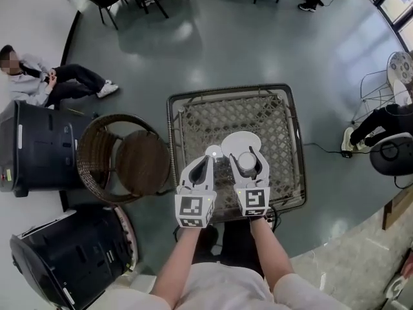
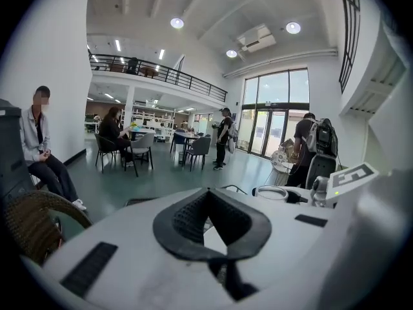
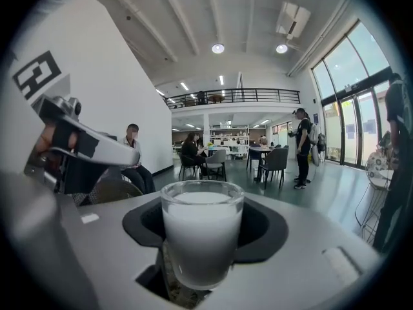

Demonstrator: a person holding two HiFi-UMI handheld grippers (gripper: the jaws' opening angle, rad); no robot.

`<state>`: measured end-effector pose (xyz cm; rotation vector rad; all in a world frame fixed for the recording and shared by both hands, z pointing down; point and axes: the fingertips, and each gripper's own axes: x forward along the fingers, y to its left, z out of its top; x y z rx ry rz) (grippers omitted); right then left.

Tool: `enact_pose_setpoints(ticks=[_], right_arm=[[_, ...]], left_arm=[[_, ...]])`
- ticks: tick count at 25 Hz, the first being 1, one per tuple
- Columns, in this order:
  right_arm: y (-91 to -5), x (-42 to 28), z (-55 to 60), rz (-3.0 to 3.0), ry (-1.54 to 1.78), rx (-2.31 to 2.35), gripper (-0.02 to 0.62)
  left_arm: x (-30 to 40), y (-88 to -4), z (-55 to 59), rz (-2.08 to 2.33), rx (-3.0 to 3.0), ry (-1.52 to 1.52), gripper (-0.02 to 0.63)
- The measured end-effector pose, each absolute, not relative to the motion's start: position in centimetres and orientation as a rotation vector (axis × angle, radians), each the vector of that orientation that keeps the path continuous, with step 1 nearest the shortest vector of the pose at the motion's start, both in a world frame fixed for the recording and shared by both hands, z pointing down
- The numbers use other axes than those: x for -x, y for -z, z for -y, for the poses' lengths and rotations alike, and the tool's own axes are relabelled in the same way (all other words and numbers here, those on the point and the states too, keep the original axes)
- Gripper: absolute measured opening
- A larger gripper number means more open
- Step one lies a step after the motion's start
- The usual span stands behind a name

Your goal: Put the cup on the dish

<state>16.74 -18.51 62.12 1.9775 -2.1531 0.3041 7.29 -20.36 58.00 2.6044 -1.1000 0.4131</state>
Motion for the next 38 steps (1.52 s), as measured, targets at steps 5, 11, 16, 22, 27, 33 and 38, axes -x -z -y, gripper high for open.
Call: enact_pose_setpoints(ticks=[5, 11, 16, 22, 27, 33, 38], right_arm=[[-67.2, -16.7, 19.7, 2.146, -0.298, -1.936, 0.250], [-73.7, -17.9, 21.5, 2.088, -0.332, -1.956, 0.250], [-76.4, -18.7, 23.5, 2.063, -0.331, -1.914, 0.250], [-79.5, -19.1, 24.5, 1.967, -0.393, -1.814, 0.251], [-80.0, -18.8, 25.5, 1.978, -0.394, -1.780, 0.252], [-80.0, -19.4, 25.1, 1.963, -0.416, -1.815, 0.253], [-80.5, -19.8, 24.5, 1.949, -0.448, -1.816, 0.259]], left_arm=[[-7.7, -62.2, 20.5, 1.074, -2.590, -0.485, 0.003], [-8.0, -67.0, 21.1, 1.073, -2.538, -0.548, 0.003], [-8.8, -69.5, 21.1, 1.045, -2.537, -0.576, 0.003], [-9.5, -69.0, 20.1, 1.027, -2.536, -0.558, 0.003], [-10.4, -69.0, 18.9, 0.978, -2.550, -0.575, 0.003], [-10.9, -68.6, 18.3, 0.948, -2.559, -0.564, 0.003], [-10.6, -68.4, 18.4, 0.960, -2.554, -0.556, 0.003]])
